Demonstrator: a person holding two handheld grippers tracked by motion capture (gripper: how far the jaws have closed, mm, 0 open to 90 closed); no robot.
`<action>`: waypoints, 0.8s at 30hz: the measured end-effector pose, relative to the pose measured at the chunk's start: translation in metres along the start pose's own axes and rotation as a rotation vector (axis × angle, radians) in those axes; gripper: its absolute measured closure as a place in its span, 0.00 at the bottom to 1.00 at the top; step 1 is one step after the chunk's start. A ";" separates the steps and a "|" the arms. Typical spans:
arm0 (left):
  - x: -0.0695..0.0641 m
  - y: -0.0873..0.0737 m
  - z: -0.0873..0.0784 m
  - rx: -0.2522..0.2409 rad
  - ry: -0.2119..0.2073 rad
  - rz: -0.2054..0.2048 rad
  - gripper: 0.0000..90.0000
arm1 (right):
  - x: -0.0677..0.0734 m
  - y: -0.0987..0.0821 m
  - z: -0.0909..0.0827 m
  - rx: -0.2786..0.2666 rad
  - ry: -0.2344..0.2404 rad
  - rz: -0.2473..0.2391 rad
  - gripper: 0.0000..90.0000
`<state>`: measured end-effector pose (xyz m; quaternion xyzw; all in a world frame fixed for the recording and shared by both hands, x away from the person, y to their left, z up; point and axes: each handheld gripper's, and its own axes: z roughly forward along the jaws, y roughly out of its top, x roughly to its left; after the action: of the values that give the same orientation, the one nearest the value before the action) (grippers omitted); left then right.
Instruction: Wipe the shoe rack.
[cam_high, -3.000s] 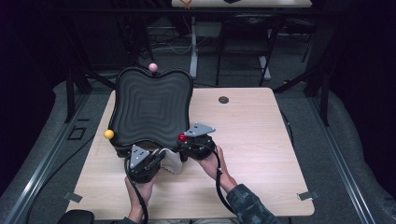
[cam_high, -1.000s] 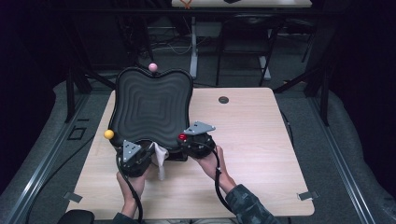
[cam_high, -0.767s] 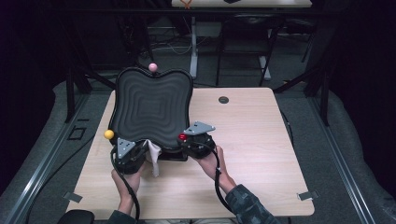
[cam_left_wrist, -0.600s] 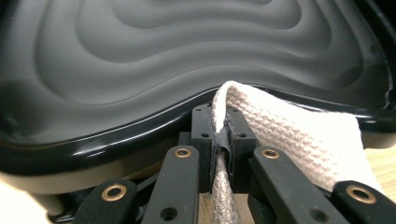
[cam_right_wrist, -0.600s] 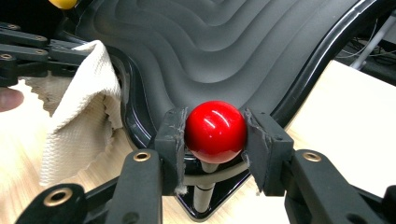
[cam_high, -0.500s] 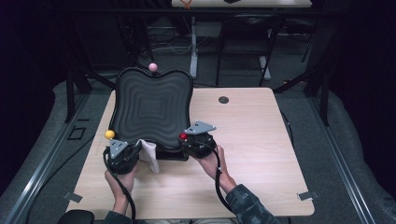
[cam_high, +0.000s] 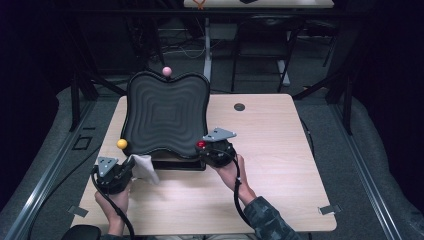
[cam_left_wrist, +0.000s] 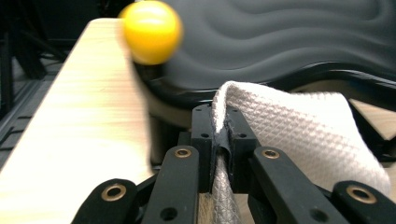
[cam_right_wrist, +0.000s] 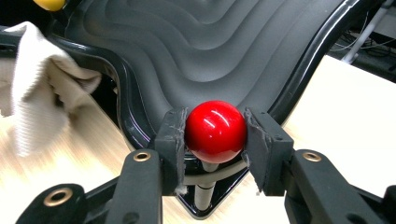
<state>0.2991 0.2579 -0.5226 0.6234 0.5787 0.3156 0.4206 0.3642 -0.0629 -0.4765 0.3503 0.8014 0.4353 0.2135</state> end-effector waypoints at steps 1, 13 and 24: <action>0.002 0.000 0.000 -0.002 0.005 -0.006 0.94 | -0.002 0.000 0.000 0.000 0.002 0.004 0.66; 0.012 0.007 0.013 0.033 0.029 -0.018 0.93 | -0.015 -0.002 -0.005 0.014 -0.010 0.017 0.66; 0.008 0.016 0.007 0.048 0.065 0.002 0.94 | -0.024 -0.003 -0.008 0.024 -0.016 0.034 0.66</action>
<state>0.3131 0.2649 -0.5122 0.6232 0.5987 0.3224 0.3862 0.3740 -0.0862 -0.4739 0.3699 0.7988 0.4263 0.2079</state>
